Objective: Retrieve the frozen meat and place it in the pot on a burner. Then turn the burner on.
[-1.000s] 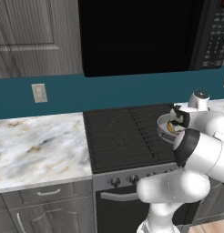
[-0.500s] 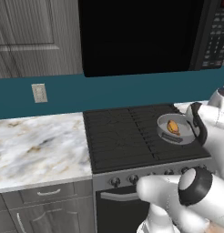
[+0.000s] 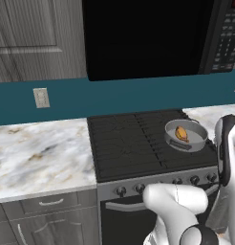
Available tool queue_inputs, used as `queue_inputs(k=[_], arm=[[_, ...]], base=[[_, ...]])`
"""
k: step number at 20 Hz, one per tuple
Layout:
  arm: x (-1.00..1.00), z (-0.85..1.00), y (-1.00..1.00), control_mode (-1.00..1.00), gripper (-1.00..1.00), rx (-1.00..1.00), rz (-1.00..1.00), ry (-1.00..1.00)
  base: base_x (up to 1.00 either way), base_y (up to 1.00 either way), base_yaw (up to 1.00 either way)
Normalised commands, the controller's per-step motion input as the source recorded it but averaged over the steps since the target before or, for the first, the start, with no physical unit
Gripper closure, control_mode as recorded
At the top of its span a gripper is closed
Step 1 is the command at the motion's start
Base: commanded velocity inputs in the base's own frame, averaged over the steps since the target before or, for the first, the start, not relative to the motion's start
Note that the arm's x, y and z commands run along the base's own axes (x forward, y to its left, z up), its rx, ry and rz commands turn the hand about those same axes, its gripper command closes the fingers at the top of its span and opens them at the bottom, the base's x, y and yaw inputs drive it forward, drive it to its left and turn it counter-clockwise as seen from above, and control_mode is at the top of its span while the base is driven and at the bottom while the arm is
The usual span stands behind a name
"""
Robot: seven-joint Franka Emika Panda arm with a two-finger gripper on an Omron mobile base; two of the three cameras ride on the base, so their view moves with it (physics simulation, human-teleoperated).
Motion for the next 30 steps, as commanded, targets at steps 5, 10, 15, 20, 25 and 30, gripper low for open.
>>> queue_inputs(k=[5,10,15,20,25,30], arm=[[-1.00,0.26,0.09,-1.00,-1.00,0.00,-0.16,-0.07],[-0.85,-0.04,0.05,-1.00,-1.00,0.00,-0.23,-0.09],[-0.14,-0.15,0.17,-1.00,-1.00,0.06,-0.05,-0.33],[0.00,-0.14,-0.02,-1.00,-1.00,0.15,-0.01,-0.30],[0.00,-0.42,0.00,-1.00,-1.00,0.00,0.00,-0.13],[0.00,-0.57,-0.04,-1.00,-1.00,-0.04,0.02,-0.14]], base=[[0.00,0.00,0.00],[0.00,0.00,0.00],[0.00,0.00,0.00],[0.00,0.00,0.00],[0.00,0.00,0.00],[0.00,0.00,0.00]])
